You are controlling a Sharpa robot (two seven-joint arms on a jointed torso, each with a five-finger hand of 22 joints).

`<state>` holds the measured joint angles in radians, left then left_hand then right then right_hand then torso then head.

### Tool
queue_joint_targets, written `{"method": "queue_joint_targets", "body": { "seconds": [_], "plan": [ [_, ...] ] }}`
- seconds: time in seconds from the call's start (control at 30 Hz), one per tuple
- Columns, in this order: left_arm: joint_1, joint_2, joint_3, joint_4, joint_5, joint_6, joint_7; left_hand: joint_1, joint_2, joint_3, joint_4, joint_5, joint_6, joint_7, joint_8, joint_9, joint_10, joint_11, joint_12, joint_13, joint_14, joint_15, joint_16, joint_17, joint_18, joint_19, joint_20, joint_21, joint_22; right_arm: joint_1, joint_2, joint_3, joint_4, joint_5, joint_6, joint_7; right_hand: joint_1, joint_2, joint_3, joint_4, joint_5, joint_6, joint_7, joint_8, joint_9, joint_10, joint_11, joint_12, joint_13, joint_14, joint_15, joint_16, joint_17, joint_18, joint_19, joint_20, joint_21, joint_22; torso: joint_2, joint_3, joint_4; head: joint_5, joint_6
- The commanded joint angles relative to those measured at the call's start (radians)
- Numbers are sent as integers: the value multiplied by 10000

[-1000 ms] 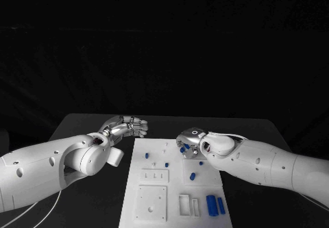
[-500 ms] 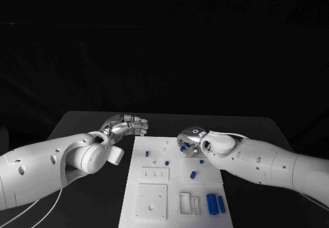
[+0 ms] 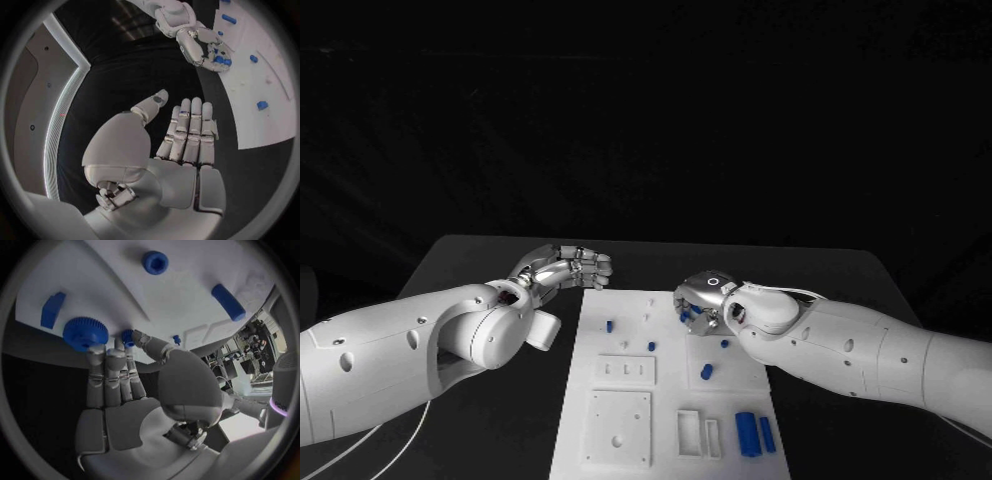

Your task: Assemble the parts on the task board

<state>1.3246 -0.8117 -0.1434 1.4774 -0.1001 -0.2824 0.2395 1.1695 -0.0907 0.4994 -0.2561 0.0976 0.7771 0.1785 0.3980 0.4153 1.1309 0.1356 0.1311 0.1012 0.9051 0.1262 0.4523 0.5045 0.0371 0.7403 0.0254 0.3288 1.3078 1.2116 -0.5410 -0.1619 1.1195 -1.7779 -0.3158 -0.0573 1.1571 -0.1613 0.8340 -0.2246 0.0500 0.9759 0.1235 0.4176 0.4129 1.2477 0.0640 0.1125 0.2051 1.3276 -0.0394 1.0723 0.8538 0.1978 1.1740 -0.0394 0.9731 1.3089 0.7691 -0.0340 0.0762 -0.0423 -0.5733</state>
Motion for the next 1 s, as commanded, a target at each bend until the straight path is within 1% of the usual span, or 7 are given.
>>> {"method": "queue_joint_targets", "body": {
  "seconds": [0.03, 0.27, 0.5, 0.6, 0.63, 0.67, 1.0],
  "plan": [
    [13, 17, 11, 4, 3, 136, 33, -115, -5, 34, -52, 56, 13, 47, -60, -16, 63, 20, -60, -10, 56, -3, -69, 15, 133, -17, -3, 32, 207, -16, -64, -7, 169, -98, -510, -413, -30, 100, 67, -12, -11, 86, -15, 65, 55, 451, -93, 63, 79, -95, -186, 68, -20, 640, -23, -39, 76, 229, 21, -6, -17, 12, 51],
    [13, 19, 11, 4, 17, 121, 30, -109, -8, 43, -68, 60, 13, 47, -62, -17, 66, 20, -67, -11, 58, -5, -72, 18, 136, -18, -6, 34, 207, 30, -145, 17, 497, -374, -1238, -949, -45, 61, 122, -61, -11, 184, -61, 111, 126, 589, -157, 128, 220, -107, -247, 81, -52, 640, -46, -51, 144, 218, 41, -26, -17, 1, 153],
    [13, 18, 11, -6, 17, 89, 15, -106, -6, 50, -77, 63, 14, 46, -63, -18, 69, 20, -72, -12, 60, -6, -73, 20, 137, -17, -6, 36, 208, 67, 129, 32, 501, -762, -1946, -1502, -39, -21, 160, -66, -11, 250, -92, 139, 168, 642, -186, 150, 296, -101, -275, 97, -67, 640, -40, -59, 188, 213, 58, -25, -7, -18, 255],
    [13, 34, 11, -13, 17, 83, 22, -106, -5, 52, -79, 64, 14, 46, -63, -19, 70, 20, -74, -12, 61, -6, -73, 20, 138, -17, -6, 37, 208, 67, 262, 32, 478, -894, -2105, -1687, -19, -95, 218, -44, -11, 274, -104, 141, 189, 649, -195, 146, 343, -99, -285, 106, -80, 640, -36, -64, 211, 207, 66, -28, -3, -13, 297],
    [13, 36, 11, -11, 17, 85, 24, -106, -4, 53, -80, 64, 15, 46, -63, -19, 71, 20, -74, -12, 61, -6, -74, 21, 138, -17, -6, 37, 208, 67, 326, 32, 462, -972, -2169, -1761, -18, -123, 244, -21, -10, 283, -108, 140, 198, 651, -196, 143, 363, -99, -287, 110, -86, 640, -35, -64, 220, 205, 70, -32, 21, -21, 308],
    [13, 34, 11, -7, 17, 89, 22, -106, -4, 54, -81, 65, 15, 46, -63, -19, 71, 20, -75, -12, 61, -6, -74, 21, 138, -17, -6, 37, 208, 67, 392, 32, 434, -990, -2229, -1813, -13, -147, 263, -9, -11, 288, -111, 138, 203, 650, -197, 140, 376, -99, -287, 112, -90, 640, -35, -64, 226, 203, 71, -46, 81, -76, 314],
    [13, 94, 11, -42, 19, 105, 25, -110, -1, 62, -91, 69, 17, 46, -65, -21, 76, 20, -83, -14, 64, -6, -77, 24, 138, -16, -6, 40, 208, 59, 1068, 34, -102, -1130, -2294, -1942, 32, -290, 429, 106, -11, 322, -124, 119, 242, 653, -203, 114, 481, -99, -293, 132, -126, 640, -28, -69, 266, 193, 98, -55, 101, -58, 373]
  ]
}}
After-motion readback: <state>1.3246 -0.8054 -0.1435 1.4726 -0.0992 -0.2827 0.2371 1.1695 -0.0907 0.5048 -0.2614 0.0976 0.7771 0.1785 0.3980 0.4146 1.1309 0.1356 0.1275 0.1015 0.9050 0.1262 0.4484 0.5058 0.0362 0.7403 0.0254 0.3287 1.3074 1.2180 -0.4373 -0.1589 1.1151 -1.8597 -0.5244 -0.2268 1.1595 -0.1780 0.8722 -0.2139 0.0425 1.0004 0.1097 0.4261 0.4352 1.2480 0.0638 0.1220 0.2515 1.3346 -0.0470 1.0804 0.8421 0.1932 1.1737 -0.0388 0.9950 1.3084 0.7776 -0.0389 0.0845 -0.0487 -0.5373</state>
